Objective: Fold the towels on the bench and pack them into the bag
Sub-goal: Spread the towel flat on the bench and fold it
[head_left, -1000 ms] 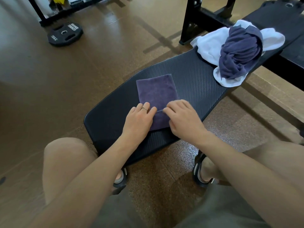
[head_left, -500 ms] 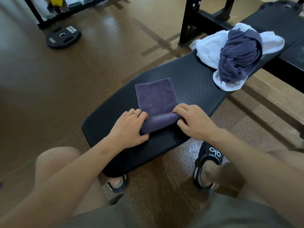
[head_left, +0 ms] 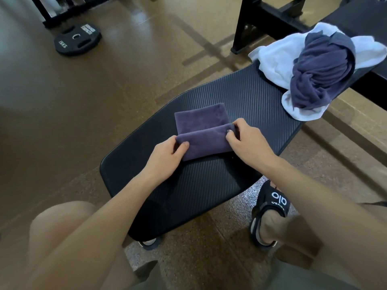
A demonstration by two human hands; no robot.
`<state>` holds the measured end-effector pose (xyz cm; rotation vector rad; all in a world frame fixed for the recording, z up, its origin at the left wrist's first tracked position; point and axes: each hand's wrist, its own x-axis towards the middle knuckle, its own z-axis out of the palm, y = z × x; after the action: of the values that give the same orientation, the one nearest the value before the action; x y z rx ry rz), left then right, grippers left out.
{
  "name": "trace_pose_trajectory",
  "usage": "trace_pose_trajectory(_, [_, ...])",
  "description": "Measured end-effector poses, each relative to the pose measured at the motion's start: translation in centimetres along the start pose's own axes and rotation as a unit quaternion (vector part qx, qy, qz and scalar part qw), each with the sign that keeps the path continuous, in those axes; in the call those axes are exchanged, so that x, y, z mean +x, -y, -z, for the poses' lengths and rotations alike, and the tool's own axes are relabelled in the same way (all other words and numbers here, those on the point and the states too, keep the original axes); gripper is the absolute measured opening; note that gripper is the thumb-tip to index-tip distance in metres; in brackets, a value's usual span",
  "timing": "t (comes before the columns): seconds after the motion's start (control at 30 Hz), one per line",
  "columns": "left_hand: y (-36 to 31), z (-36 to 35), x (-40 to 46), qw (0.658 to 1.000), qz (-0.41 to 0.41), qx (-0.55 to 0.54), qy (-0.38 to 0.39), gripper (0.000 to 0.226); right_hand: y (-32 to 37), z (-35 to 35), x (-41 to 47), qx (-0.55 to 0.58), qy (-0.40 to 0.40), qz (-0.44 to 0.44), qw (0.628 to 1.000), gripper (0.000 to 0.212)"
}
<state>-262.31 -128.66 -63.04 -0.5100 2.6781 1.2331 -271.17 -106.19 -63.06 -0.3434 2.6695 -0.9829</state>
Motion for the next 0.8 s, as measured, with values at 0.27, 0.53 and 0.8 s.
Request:
trace_pose_trajectory(0.27, [-0.4,-0.3,0.9,0.998,-0.004,0.048,-0.038,0.025,0.2,-1.1,0.3,-0.105,-0.062,0.027,0.992,0.022])
trace_pose_trajectory(0.53, [0.0,-1.3,1.7,0.853,-0.308,0.396,-0.143,0.010,1.0,-1.1,-0.4,-0.297,-0.112,0.311,0.896,0.027])
trace_pose_trajectory(0.8, [-0.5,-0.5,1.3,0.884,-0.265,0.382,-0.051,0.057,1.0,-0.7,-0.1,-0.319,0.017,0.268,0.909,0.053])
